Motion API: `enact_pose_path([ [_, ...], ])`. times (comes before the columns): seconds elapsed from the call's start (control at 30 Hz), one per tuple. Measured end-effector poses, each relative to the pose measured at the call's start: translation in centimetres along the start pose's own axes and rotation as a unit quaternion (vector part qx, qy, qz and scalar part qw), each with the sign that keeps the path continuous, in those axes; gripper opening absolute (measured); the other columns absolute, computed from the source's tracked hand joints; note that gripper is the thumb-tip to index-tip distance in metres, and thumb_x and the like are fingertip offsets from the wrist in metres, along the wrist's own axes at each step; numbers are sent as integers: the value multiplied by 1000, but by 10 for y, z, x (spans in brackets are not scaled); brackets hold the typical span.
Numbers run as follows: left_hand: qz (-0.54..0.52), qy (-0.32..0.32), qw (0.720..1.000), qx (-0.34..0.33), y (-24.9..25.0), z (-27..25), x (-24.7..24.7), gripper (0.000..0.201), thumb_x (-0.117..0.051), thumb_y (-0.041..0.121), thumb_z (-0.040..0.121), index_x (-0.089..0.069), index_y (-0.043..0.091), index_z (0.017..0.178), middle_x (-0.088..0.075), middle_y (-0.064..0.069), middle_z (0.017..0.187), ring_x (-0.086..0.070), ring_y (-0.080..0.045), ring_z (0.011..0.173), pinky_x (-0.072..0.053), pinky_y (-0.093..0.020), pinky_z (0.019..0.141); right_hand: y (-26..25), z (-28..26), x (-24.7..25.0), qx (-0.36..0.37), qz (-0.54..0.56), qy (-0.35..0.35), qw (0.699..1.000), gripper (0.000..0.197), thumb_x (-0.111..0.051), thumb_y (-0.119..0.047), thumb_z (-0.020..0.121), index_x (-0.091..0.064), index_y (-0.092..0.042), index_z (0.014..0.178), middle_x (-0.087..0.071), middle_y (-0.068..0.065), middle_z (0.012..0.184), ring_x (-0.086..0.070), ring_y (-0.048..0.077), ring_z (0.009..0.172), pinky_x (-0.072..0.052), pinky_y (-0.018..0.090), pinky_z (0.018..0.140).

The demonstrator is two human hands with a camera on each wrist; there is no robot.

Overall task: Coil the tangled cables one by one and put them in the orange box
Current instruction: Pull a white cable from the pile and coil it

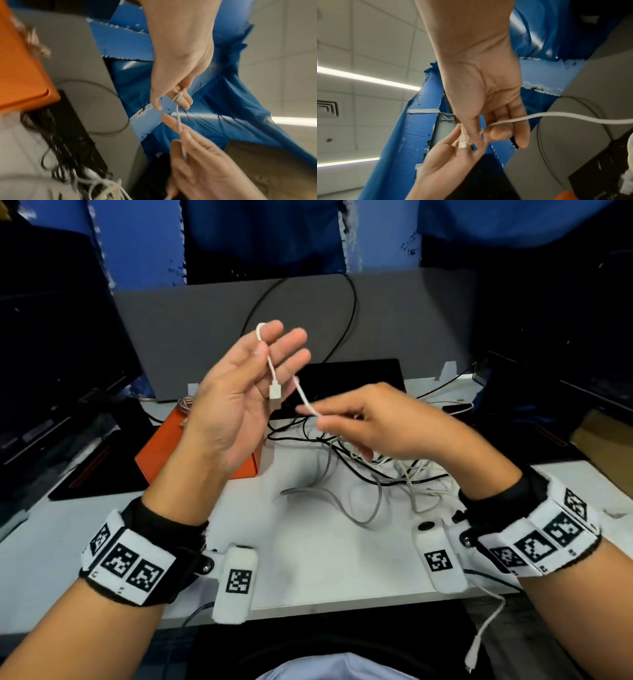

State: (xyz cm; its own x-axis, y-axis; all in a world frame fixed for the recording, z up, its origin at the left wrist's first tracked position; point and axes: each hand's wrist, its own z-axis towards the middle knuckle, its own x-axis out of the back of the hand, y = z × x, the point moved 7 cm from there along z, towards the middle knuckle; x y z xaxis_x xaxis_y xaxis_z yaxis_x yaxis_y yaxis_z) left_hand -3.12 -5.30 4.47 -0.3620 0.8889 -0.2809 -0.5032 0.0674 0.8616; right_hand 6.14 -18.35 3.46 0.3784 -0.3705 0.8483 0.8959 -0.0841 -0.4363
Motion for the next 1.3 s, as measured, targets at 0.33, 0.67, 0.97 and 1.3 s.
enact_pose_path([
  [0.33, 326, -140, 934, -39, 7, -15, -25, 24, -54, 18, 104, -73, 6, 112, -76, -10, 88, -69, -23, 76, -55, -25, 80, -4, -6, 42, 55, 165, 158, 972, 14, -74, -27, 94, -68, -15, 94, -54, -4, 64, -45, 15, 60, -38, 40, 59],
  [0.67, 222, -207, 952, 48, -5, -17, -22, 23, -51, 19, 100, -69, 6, 104, -74, -7, 85, -72, -29, 94, -52, -32, 93, -11, -7, 36, 51, 104, 143, 983, 15, -64, -27, 102, -78, -22, 99, -75, -13, 88, -67, 3, 82, -49, 20, 76],
  [0.97, 199, -250, 946, 45, 5, -25, -27, 21, -47, 14, 100, -67, 6, 104, -73, -3, 80, -69, -18, 76, -55, -33, 87, -19, -9, 41, 78, 113, 179, 974, 14, -64, -29, 102, -76, -24, 96, -74, -3, 87, -68, 19, 82, -52, 38, 77],
  [1.3, -26, -120, 992, -10, 18, -11, -16, 31, -43, 15, 104, -61, 5, 127, -73, 6, 86, -73, -13, 93, -46, -47, 112, -10, -4, 21, 29, 9, 91, 995, 49, -50, -26, 109, -44, -51, 150, -60, -6, 64, -63, 12, 49, -57, 33, 65],
])
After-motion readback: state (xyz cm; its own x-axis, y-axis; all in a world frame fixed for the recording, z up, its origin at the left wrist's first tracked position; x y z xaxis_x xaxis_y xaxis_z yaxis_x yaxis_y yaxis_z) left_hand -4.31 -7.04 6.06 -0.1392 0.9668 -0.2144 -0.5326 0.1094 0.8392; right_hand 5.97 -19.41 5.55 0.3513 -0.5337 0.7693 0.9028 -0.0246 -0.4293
